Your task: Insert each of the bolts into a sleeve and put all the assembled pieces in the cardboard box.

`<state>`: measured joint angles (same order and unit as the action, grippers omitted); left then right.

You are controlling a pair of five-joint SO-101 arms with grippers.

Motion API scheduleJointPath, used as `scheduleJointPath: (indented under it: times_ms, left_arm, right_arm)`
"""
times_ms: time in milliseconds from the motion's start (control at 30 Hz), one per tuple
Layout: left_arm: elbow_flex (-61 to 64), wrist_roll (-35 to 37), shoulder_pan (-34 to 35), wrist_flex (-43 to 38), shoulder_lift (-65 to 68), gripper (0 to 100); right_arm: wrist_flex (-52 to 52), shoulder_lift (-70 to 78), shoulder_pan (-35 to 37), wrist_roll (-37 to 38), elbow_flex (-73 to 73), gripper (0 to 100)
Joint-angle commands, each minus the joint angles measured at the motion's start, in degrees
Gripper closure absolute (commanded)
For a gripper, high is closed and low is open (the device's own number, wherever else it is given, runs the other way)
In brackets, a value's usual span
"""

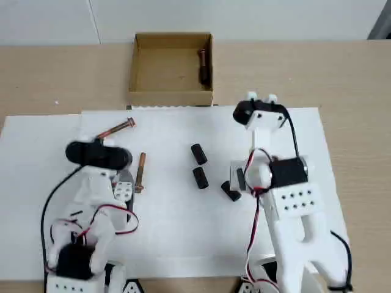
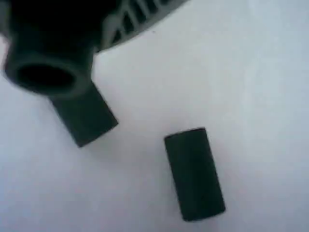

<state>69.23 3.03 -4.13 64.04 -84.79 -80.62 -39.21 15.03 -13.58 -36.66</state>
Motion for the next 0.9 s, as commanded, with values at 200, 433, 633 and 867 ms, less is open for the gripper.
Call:
scheduleJointPath:
  times_ms: [200,433,633,867]
  left_arm:
    - [-25.6,-4.7,1.7,-1.0,36.6,99]
    - [-44.8,-12.3,7.4,2.5,57.1,99]
    - [-58.5,-20.0,9.2,6.8,71.8,99]
    - [-74.5,-31.4,8.4,17.1,89.1,99]
  right_arm:
    - [3.1,-8.6,-0.6,-0.4,-5.8,99.5]
    - [3.2,-14.5,-0.6,-0.7,-11.9,99.5]
    - [10.8,-20.1,-0.6,-0.4,-20.5,99.5]
    - [18.0,-23.2,-0.6,-0.3,-25.5,99.5]
